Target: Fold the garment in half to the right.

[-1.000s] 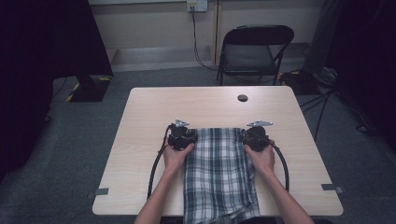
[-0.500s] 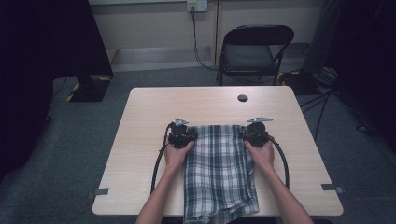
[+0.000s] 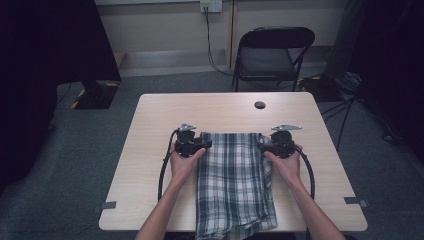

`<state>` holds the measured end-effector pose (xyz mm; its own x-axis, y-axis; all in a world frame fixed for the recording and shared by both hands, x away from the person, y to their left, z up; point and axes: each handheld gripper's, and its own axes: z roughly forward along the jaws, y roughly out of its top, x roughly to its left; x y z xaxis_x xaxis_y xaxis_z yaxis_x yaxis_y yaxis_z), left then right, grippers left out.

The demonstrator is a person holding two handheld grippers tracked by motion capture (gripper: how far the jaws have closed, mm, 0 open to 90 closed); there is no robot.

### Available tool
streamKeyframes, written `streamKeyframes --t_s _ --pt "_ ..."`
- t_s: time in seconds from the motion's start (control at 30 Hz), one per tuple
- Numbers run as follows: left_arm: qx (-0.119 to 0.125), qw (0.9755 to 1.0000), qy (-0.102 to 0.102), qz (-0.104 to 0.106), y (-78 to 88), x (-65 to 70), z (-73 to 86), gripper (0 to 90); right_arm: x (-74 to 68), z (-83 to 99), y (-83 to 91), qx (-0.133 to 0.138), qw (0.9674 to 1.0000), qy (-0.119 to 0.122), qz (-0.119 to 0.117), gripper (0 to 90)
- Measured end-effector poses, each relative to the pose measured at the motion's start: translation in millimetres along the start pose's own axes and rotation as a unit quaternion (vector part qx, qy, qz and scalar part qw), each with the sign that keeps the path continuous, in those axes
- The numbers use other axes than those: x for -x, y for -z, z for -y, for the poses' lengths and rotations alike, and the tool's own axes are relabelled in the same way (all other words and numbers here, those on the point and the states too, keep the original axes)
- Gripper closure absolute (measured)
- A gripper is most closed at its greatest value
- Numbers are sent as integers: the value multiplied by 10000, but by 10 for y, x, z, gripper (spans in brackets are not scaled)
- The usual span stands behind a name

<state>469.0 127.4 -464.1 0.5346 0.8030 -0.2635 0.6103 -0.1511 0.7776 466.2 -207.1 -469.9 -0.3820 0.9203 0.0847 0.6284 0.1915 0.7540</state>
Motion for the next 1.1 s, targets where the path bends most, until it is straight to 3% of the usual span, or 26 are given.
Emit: streamKeyframes --t_s 0.17,0.3,0.37,0.57,0.77,1.1 --pt "-4 9996 -276 4 185 118 10 599 -118 -27 257 211 9996 166 -97 285" --pt "-49 9987 -505 60 341 226 93 664 -277 34 451 328 9978 401 -412 430" --pt "-97 9986 -499 147 403 257 151 682 -349 91 521 315 9967 474 -586 486" --pt "-243 9978 -572 220 542 345 379 712 -472 337 655 162 9945 604 -840 568" --pt "-382 9962 -736 265 525 390 567 717 -503 576 640 -53 9938 631 -909 579" --pt "-634 9943 -847 97 342 360 694 738 -515 696 414 -498 9941 734 -628 569"
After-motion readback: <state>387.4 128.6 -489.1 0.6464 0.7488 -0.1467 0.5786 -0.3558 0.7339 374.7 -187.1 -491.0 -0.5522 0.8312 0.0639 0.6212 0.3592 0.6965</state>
